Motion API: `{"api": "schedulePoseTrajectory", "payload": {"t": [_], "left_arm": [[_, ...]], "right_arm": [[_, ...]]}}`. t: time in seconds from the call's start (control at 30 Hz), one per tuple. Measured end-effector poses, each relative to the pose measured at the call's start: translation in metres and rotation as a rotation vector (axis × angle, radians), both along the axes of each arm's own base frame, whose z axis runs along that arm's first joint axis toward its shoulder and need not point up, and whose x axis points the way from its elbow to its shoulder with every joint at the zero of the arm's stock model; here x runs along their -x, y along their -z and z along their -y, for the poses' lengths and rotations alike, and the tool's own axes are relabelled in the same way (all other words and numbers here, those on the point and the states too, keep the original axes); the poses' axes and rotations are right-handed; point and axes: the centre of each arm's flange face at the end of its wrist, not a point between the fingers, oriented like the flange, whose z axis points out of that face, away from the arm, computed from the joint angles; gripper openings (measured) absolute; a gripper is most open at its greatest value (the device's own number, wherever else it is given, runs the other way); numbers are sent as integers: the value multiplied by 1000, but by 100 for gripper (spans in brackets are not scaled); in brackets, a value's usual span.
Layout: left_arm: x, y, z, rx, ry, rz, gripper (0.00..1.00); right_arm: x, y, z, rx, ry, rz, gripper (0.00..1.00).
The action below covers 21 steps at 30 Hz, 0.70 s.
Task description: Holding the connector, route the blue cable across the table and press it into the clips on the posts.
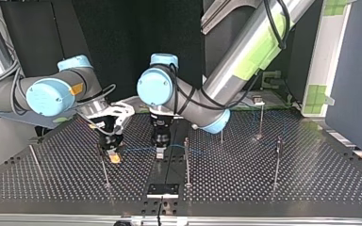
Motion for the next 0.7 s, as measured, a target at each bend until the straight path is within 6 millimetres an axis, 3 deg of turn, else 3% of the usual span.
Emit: {"api": "schedulePoseTrajectory", "payload": {"t": [0.07,0.1,0.17,0.2,0.27,0.7], "left_arm": [[1,0,0,-2,1,-4,36],[1,0,1,-2,1,-5,36],[2,1,1,-2,-1,-6,14],[2,1,1,-1,-2,-6,14],[2,0,1,1,-3,-6,0],[2,1,1,8,-5,-8,0]], "right_arm": [[0,0,0,0,0,0,0],[0,0,0,0,0,0,0],[0,0,0,-1,0,-1,0],[0,0,0,-1,0,-1,0],[0,0,0,-1,0,-1,0],[0,0,0,-2,-1,-1,0]]}}
